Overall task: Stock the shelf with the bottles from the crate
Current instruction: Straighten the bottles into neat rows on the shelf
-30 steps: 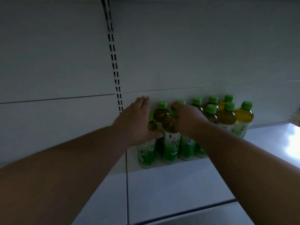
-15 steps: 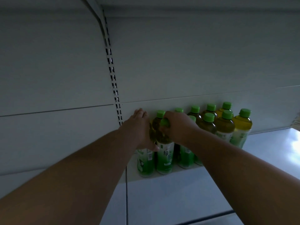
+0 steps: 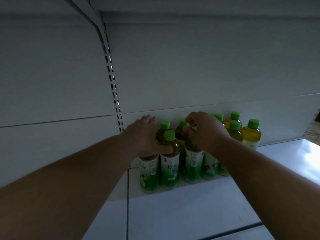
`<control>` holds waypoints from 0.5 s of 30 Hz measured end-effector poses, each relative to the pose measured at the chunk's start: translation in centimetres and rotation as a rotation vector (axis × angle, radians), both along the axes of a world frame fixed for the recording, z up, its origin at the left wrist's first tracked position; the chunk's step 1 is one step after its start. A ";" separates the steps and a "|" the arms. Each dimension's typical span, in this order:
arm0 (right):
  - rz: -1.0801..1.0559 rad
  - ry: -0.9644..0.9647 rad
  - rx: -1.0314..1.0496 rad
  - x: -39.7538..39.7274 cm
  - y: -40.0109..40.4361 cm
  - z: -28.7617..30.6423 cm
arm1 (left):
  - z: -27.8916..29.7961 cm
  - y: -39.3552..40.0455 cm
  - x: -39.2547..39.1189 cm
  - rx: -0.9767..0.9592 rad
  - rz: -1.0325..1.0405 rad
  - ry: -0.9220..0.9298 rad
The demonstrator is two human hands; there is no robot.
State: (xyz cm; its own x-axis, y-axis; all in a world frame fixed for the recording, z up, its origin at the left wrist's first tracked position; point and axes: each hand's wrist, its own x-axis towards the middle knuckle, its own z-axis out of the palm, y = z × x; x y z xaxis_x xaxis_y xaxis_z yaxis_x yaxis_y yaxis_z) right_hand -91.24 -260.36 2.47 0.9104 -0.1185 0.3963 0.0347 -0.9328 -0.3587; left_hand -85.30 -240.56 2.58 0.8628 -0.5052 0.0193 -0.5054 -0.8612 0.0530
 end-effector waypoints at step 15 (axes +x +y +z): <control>0.020 0.158 -0.032 1.0 -3.2 -1.7 | -0.6 -3.6 1.9 0.038 -0.072 -0.083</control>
